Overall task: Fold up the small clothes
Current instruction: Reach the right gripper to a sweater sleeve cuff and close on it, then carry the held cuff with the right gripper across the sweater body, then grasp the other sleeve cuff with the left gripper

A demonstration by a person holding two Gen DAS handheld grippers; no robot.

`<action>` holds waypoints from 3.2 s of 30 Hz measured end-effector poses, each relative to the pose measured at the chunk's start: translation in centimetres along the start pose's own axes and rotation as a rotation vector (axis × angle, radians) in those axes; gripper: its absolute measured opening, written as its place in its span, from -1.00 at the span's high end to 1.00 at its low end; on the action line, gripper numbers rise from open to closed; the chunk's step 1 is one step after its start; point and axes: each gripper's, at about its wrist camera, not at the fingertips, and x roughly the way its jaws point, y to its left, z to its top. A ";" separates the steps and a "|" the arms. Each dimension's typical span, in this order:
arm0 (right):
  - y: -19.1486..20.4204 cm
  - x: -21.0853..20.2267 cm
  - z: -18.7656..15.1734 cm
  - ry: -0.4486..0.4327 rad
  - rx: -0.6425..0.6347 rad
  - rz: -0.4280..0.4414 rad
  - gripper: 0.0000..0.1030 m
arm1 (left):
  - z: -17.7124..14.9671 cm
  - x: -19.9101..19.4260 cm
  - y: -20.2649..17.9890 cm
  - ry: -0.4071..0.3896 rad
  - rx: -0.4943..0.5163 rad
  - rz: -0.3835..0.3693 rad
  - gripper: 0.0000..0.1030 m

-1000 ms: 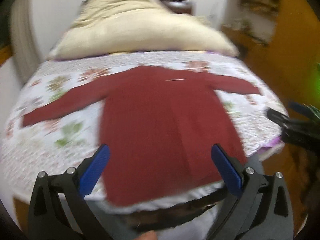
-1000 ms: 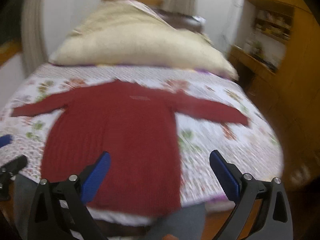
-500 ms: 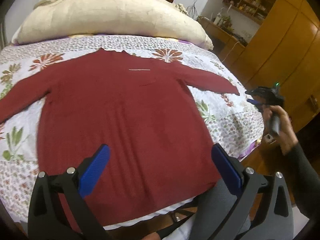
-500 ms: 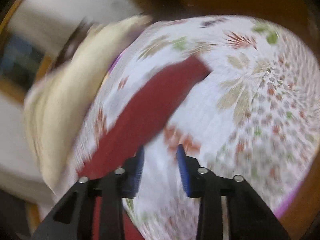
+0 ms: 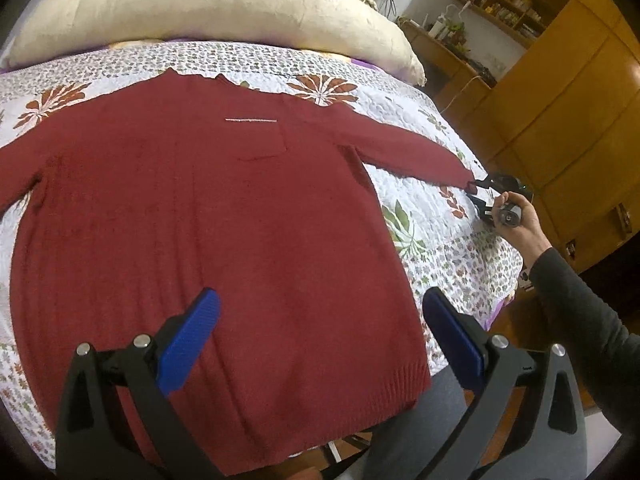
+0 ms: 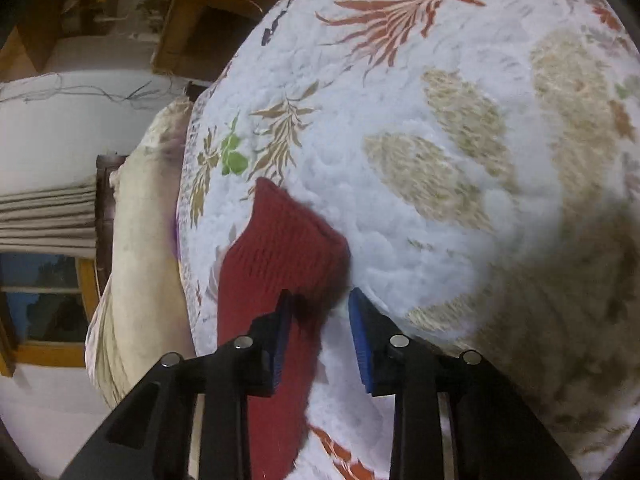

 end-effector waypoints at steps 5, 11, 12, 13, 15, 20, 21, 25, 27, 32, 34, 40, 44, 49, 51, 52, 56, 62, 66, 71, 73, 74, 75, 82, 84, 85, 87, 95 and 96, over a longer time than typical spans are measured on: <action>1.2 0.7 -0.1 -0.035 -0.013 -0.008 0.23 | 0.4 -0.3 1.0 -0.028 -0.054 -0.028 -0.95; 3.6 0.3 -0.3 -0.057 -0.108 -0.009 0.69 | 0.2 -0.6 4.1 -0.014 -0.187 -0.107 -0.95; 4.8 -0.1 -0.6 -0.070 -0.150 -0.012 0.70 | 0.1 -0.5 4.7 -0.006 -0.205 -0.115 -0.95; 5.6 -0.5 -1.0 -0.079 -0.184 -0.019 0.71 | 0.1 -0.6 5.2 0.004 -0.223 -0.125 -0.95; 8.2 -1.4 -2.0 -0.098 -0.275 -0.023 0.71 | -0.1 -0.8 6.3 0.028 -0.263 -0.159 -0.95; 15.3 -3.9 -6.7 -0.126 -0.478 0.005 0.72 | -0.1 -2.5 7.6 -0.011 -0.253 -0.119 -0.95; 16.3 -4.1 -7.6 -0.125 -0.504 0.013 0.72 | 0.0 -3.1 7.8 -0.034 -0.239 -0.097 -0.95; 20.8 -4.7 -12.6 -0.111 -0.641 0.039 0.72 | 0.2 -4.8 8.7 -0.099 -0.222 -0.055 -0.95; 23.1 -4.5 -15.4 -0.109 -0.715 0.049 0.72 | 0.5 -5.6 9.5 -0.107 -0.228 -0.065 -0.95; 26.1 -3.8 -21.7 -0.081 -0.850 0.061 0.72 | 1.0 -6.0 11.7 -0.062 -0.295 -0.126 -0.95; 27.1 -3.2 -24.7 -0.067 -0.910 0.060 0.72 | 1.5 -6.1 12.3 -0.056 -0.303 -0.136 -0.95; 27.9 -0.6 -32.5 -0.028 -1.074 0.039 0.72 | 3.9 -7.3 14.9 -0.088 -0.305 -0.129 -0.95; 27.3 2.3 -36.9 0.019 -1.140 0.013 0.72 | 5.5 -7.1 16.6 -0.108 -0.335 -0.186 -0.95; 24.6 8.2 -43.0 0.113 -1.228 -0.076 0.72 | 6.8 -4.8 17.5 -0.083 -0.375 -0.275 -0.95; 23.1 10.3 -45.2 0.129 -1.277 -0.124 0.72 | 7.5 -3.9 17.7 -0.081 -0.372 -0.279 -0.95; 22.2 11.5 -46.5 0.143 -1.305 -0.151 0.72 | 7.9 -3.6 17.8 -0.082 -0.366 -0.274 -0.95; 19.2 14.8 -50.0 0.193 -1.398 -0.235 0.71 | 9.8 -1.6 17.5 -0.063 -0.349 -0.312 -0.95; 17.2 14.3 -51.7 0.298 -1.448 -0.177 0.01 | 13.6 4.0 17.5 0.005 -0.414 -0.458 -0.95; 16.3 9.9 -49.3 0.301 -1.379 -0.106 -0.06 | 15.9 9.9 16.8 0.089 -0.497 -0.560 -0.95; 12.9 4.4 -45.9 0.310 -1.246 -0.042 -0.17 | 17.0 18.5 15.7 0.228 -0.583 -0.512 -0.95; 11.8 3.0 -45.1 0.322 -1.197 -0.027 -0.24 | 17.2 20.6 15.6 0.260 -0.599 -0.476 -0.95; 11.4 2.6 -44.8 0.328 -1.176 -0.021 -0.24 | 17.2 21.4 15.6 0.269 -0.604 -0.462 -0.95; 10.8 2.1 -44.5 0.340 -1.149 -0.011 -0.24 | 17.4 22.2 15.6 0.266 -0.618 -0.449 -0.94; 8.6 -0.4 -45.1 0.395 -1.081 0.053 -0.26 | 19.3 24.1 15.1 0.264 -0.577 -0.327 0.64; 8.3 -0.9 -45.7 0.395 -1.089 0.063 -0.26 | 19.9 24.2 15.2 0.265 -0.549 -0.272 0.80; 8.1 -1.1 -45.9 0.398 -1.091 0.068 -0.26 | 20.2 24.0 15.5 0.260 -0.535 -0.269 0.82; 7.8 -1.4 -46.3 0.401 -1.091 0.071 -0.26 | 21.3 23.2 15.0 0.239 -0.483 -0.251 0.83; 7.3 -1.4 -47.3 0.423 -1.097 0.077 -0.26 | 28.1 16.7 12.2 0.124 -0.270 -0.239 0.84; 7.2 -1.3 -47.4 0.429 -1.092 0.078 -0.26 | 29.0 15.6 12.2 0.109 -0.254 -0.242 0.84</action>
